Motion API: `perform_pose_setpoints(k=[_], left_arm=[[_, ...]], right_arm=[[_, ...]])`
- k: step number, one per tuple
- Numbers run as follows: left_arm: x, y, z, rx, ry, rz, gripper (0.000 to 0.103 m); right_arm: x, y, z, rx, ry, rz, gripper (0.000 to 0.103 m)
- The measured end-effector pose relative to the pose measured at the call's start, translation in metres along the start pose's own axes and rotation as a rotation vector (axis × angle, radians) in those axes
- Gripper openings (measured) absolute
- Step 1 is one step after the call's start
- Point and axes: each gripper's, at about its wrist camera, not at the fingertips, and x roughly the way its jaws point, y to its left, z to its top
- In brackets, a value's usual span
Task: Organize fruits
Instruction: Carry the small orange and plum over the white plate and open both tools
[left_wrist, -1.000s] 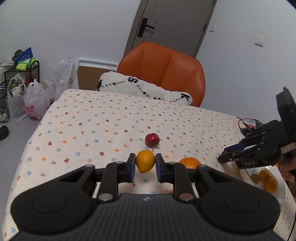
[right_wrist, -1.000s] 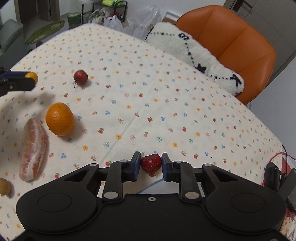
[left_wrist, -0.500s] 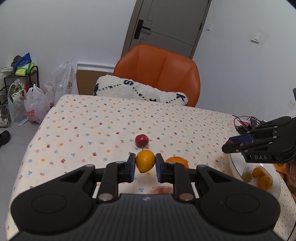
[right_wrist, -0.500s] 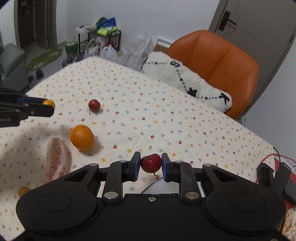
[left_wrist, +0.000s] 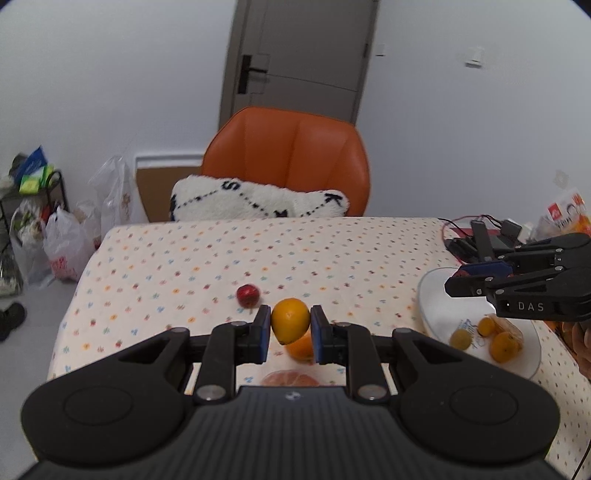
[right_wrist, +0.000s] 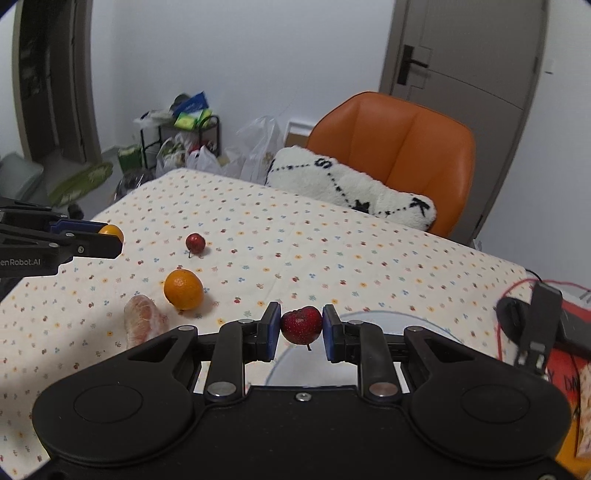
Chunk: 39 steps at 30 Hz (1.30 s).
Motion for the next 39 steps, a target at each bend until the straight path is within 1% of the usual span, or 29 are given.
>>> perform_pose_setpoints(k=[7,12,14,19,27,31,39], left_arm=[[-0.001,-0.024,0.012,0.103,0.004,-0.026,0.021],[0.007,-0.044,0.018,0.167,0.016,-0.072,0.021],[0.011,-0.05,0.019,0.174,0.028,-0.106,0.021],[0.021,-0.068,0.02,0.216,0.039,-0.152,0.021],[0.04,-0.095,0.016,0.266,0.065,-0.223,0.021],[0.052,-0.108,0.01,0.303,0.08,-0.252,0.021],[0.074,-0.123,-0.001,0.34,0.119,-0.312,0.021]], right_arm=[[-0.025,-0.017,-0.02,0.078,-0.047,-0.025,0.022],[-0.039,-0.025,-0.036,0.129,-0.074,-0.042,0.022],[-0.044,-0.027,-0.042,0.142,-0.082,-0.056,0.022],[-0.057,-0.033,-0.057,0.187,-0.097,-0.082,0.022],[-0.072,-0.037,-0.078,0.261,-0.112,-0.133,0.022],[-0.073,-0.036,-0.088,0.295,-0.113,-0.151,0.022],[-0.07,-0.029,-0.101,0.343,-0.108,-0.168,0.022]])
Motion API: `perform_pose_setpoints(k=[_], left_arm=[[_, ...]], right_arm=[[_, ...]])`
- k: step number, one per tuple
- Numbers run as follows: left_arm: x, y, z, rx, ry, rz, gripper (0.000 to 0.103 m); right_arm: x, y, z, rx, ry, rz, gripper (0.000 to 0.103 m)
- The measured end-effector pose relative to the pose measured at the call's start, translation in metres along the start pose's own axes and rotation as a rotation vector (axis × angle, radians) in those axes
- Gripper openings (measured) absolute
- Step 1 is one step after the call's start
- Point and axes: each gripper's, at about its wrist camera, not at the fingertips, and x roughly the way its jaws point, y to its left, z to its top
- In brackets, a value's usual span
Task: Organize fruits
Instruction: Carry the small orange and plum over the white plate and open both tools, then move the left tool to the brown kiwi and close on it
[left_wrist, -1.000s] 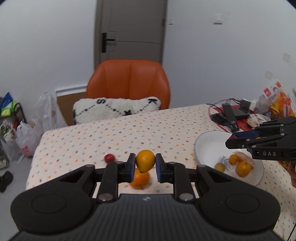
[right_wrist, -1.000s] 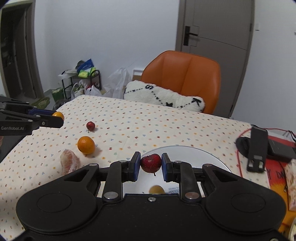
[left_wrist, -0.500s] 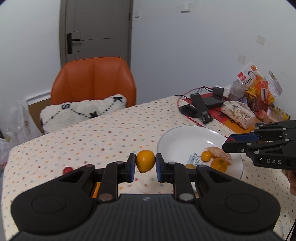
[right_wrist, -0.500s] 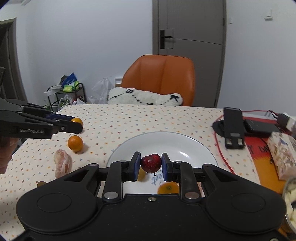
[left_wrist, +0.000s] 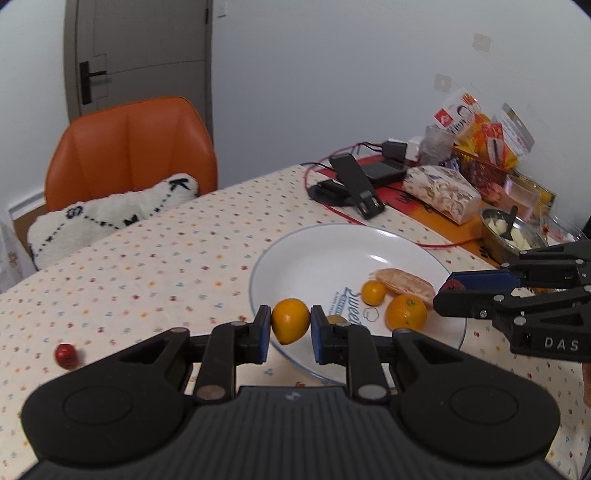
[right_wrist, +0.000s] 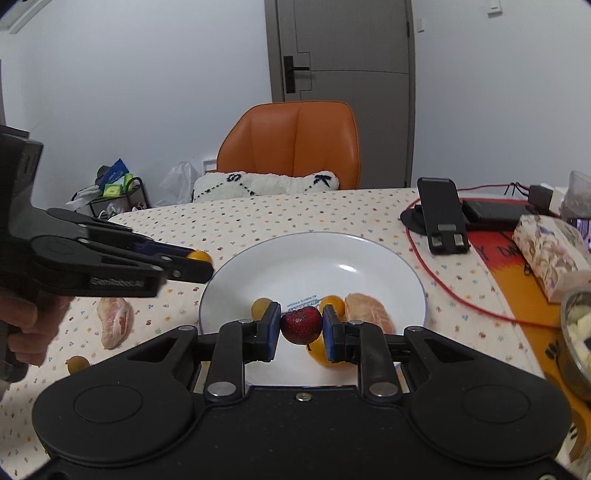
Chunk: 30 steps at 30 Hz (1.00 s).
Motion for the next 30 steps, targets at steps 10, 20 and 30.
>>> perform_pose_setpoints(k=[10,20,30], left_arm=[[0.02,0.002,-0.005,0.01,0.046,-0.033,0.026],[-0.019,0.026,-0.011,-0.033,0.001,0.046,0.049],[-0.068,0.045,-0.019,-0.077,-0.064,0.169,0.074]], right_arm=[[0.013,0.011,-0.01,0.028,0.015,-0.011,0.023],[0.017,0.015,-0.01,0.024,0.007,-0.02,0.035],[0.014,0.024,-0.004,0.005,-0.027,0.029,0.05]])
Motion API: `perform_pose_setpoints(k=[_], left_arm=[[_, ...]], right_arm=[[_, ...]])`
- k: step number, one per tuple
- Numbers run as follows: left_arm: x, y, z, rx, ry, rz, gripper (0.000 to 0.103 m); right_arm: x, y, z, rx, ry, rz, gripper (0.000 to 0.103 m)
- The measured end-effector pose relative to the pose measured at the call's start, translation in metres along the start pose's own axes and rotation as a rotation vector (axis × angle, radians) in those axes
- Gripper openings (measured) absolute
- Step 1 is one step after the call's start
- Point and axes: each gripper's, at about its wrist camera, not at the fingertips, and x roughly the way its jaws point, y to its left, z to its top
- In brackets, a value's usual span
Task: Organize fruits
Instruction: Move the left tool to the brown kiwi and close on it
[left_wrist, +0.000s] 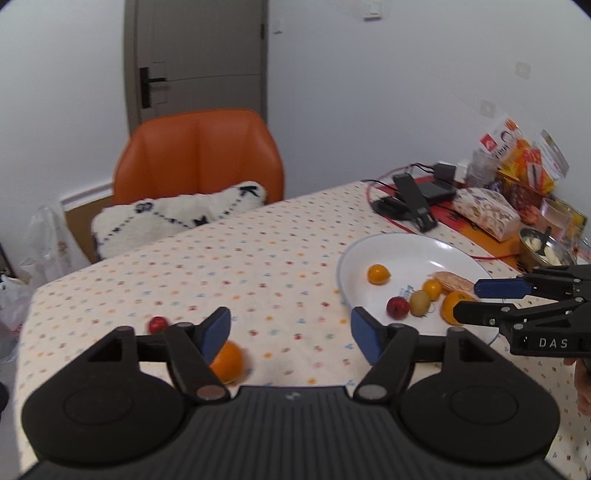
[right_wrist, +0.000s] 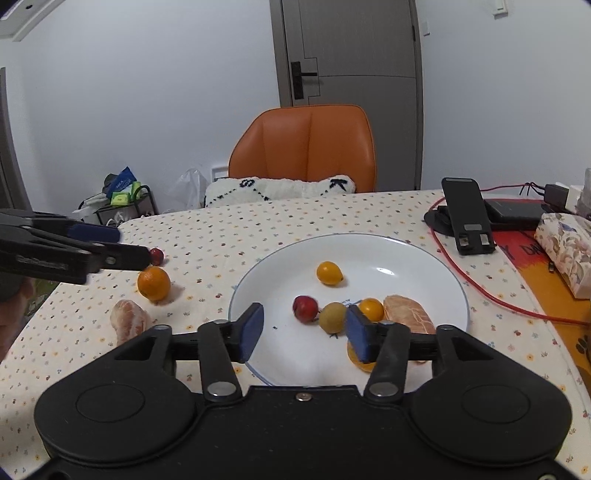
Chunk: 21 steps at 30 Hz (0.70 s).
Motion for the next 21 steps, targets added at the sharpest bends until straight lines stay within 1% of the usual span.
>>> perform_pose_setpoints(k=[1,4,6,12,15,18,21], left_arm=[[-0.006,0.002,-0.001,0.002,-0.01,0.016,0.077],[-0.021,0.01,-0.004,0.008,-0.043,0.066,0.083],[-0.03,0.015,-0.007,0.003,-0.051,0.09,0.084],[-0.048,0.029,-0.017,-0.044,-0.055,0.143,0.085],[-0.058,0.032,-0.022,-0.053,-0.058,0.161,0.086],[-0.068,0.037,-0.027,-0.079,-0.056,0.162,0.086],[-0.078,0.04,-0.032,-0.09,-0.063,0.191,0.086]], right_arm=[[0.0,0.001,0.0,0.0,-0.001,0.007,0.05],[-0.001,0.005,0.001,-0.007,-0.006,0.026,0.052],[-0.002,0.009,0.001,-0.015,-0.011,0.036,0.056],[-0.006,0.022,0.002,-0.028,-0.021,0.069,0.062],[-0.009,0.03,0.002,-0.044,-0.023,0.087,0.063],[-0.012,0.037,0.003,-0.053,-0.026,0.107,0.065],[-0.015,0.042,0.003,-0.058,-0.029,0.12,0.066]])
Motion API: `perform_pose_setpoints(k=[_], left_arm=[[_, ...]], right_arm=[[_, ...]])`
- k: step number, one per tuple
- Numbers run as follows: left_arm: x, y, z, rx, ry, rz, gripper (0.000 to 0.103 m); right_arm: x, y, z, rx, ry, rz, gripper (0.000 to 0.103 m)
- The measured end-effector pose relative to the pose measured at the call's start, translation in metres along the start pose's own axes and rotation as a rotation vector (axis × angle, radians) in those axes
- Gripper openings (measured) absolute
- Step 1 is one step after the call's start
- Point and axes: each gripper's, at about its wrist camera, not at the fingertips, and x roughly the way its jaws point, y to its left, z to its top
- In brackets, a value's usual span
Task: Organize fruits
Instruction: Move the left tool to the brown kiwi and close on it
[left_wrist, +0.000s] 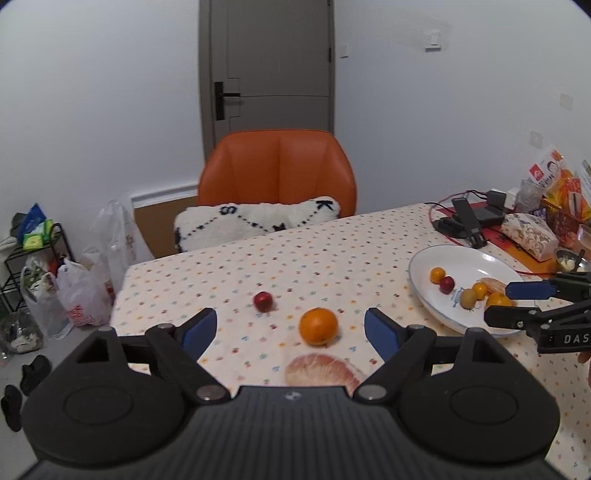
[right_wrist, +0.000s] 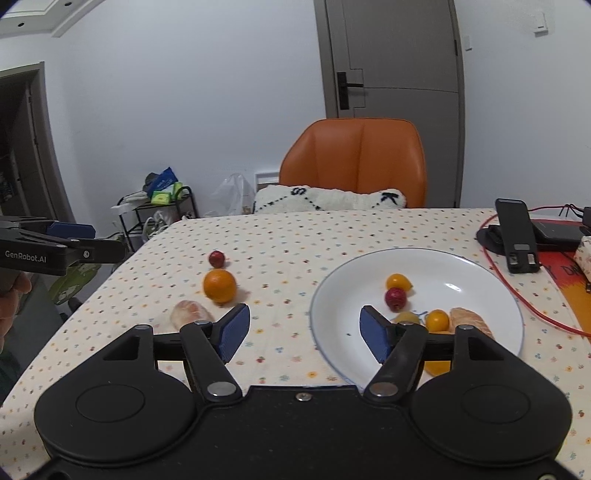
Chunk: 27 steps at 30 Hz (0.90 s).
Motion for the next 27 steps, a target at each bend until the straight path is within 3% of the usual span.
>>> perform_pose_setpoints(k=[12,27], left_arm=[[-0.043,0.018,-0.027,-0.11,0.0,0.089,0.086],[-0.078,0.003,-0.067,-0.267,0.006,0.174,0.086]], right_arm=[[-0.016,0.025,-0.005,-0.036,-0.006,0.065,0.073],[-0.014,0.043,-0.016,-0.09,0.039,0.199,0.074]])
